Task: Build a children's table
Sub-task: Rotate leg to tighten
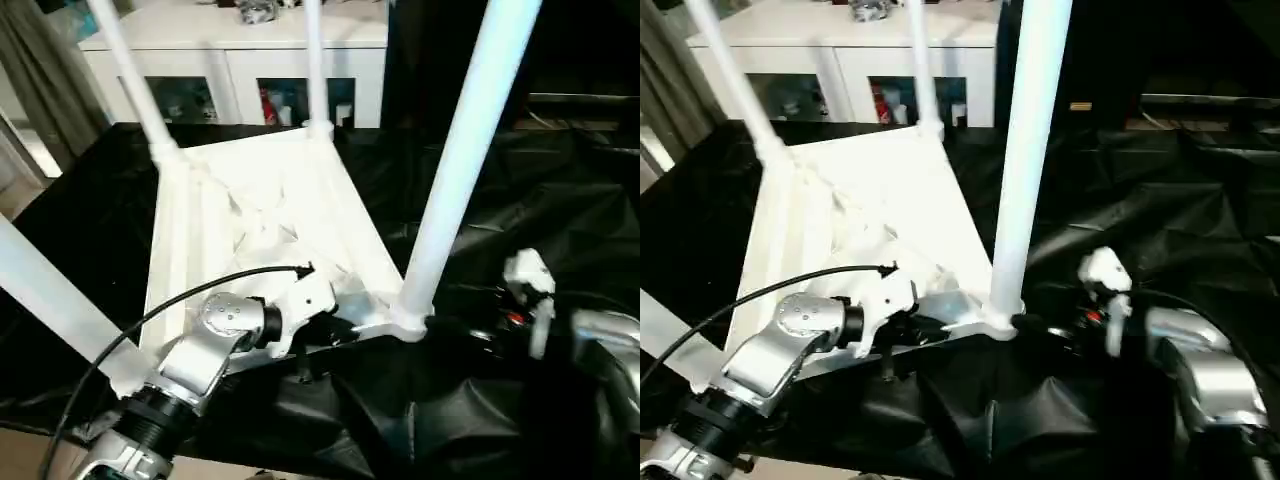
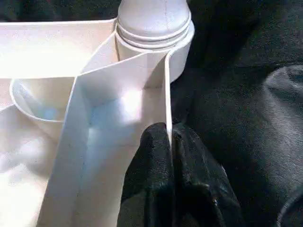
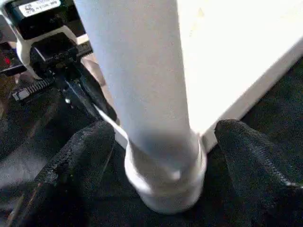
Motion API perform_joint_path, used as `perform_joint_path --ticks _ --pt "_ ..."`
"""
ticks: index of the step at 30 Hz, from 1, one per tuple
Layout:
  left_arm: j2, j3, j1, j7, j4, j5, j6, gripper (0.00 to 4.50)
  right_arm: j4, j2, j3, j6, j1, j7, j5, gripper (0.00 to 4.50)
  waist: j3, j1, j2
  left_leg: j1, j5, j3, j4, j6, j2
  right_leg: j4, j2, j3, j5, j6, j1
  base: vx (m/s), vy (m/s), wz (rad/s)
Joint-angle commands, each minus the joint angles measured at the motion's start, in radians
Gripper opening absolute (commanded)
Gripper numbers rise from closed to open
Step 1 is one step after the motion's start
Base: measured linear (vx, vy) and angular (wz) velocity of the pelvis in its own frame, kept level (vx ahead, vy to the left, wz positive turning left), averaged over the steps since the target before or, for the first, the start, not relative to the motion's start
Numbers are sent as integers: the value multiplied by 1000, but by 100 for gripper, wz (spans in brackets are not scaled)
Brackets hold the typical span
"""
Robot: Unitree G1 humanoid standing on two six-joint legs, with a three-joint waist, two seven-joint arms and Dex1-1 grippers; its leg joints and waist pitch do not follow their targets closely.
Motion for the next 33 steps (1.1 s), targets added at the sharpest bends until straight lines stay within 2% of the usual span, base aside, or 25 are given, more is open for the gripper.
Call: perform_joint_path --ticks 1,2,6,12,17,18,23,24,26,28,30,32,33 --pt "0 -22 -19 -37 -37 -18 -26 0 0 10 24 -16 -18 -8 -20 394 -63 -2 -12 20 -253 -21 -69 64 39 -63 -35 26 -249 -216 42 0 0 0" --pt "4 -22 -26 -38 -28 -17 -30 0 22 24 46 -33 -38 -23 -44 394 -64 -2 -8 20 -257 -22 -69 58 39 -61 -36 25 -251 -218 42 0 0 0" --pt "9 -17 -35 -38 -15 -16 -35 0 61 46 69 -35 -72 -32 -60 394 -65 -3 -9 20 -254 -21 -68 55 38 -60 -35 25 -233 -223 44 0 0 0" --pt "19 -11 -36 -42 -13 -17 -25 0 101 53 84 -52 -102 -20 -71 343 -66 -1 -7 19 -239 -21 -67 62 39 -55 -36 26 -213 -228 46 0 0 0" --pt "24 -3 -40 -28 0 -12 -24 0 128 61 98 -62 -122 -15 -80 291 -65 -3 -10 20 -256 -20 -67 58 39 -58 -36 26 -246 -223 44 0 0 0" --pt "23 -1 -41 -27 1 -13 -22 0 131 63 99 -63 -123 -15 -80 284 -64 -4 -16 19 -255 -19 -67 59 38 -59 -36 26 -248 -222 45 0 0 0" --pt "17 11 -41 -10 -1 -19 -6 0 131 86 107 -62 -112 -30 -79 244 -65 -5 -12 18 -242 -21 -67 61 38 -58 -37 26 -258 -215 45 0 0 0" --pt "15 13 -41 -4 -1 -19 0 0 131 90 109 -63 -109 -33 -79 239 -64 -6 -17 18 -244 -20 -67 61 38 -59 -36 27 -261 -214 44 0 0 0" --pt "-5 30 -55 51 10 -11 32 0 132 129 102 -57 -87 -97 -86 233 -62 -6 -13 18 -252 -20 -69 58 37 -60 -36 27 -284 -211 42 0 0 0" --pt "-27 44 -72 108 30 4 49 0 154 168 93 -66 -81 -189 -116 219 -59 -11 -16 19 -276 -22 -72 41 34 -67 -37 27 -343 -191 41 0 0 0" --pt "-66 62 -96 189 62 20 71 0 199 236 69 -60 -86 -345 -146 215 -57 -19 -12 22 -305 -23 -74 20 32 -73 -37 26 -390 -174 35 0 0 0" --pt "-86 68 -107 230 77 31 75 0 212 266 61 -53 -86 -405 -154 212 -55 -28 -15 21 -325 -26 -78 6 29 -77 -36 23 -421 -159 38 0 0 0" --pt "-107 71 -115 264 87 38 84 0 220 295 56 -52 -86 -462 -166 208 -55 -36 -11 23 -342 -28 -78 3 29 -79 -37 23 -435 -150 36 0 0 0"
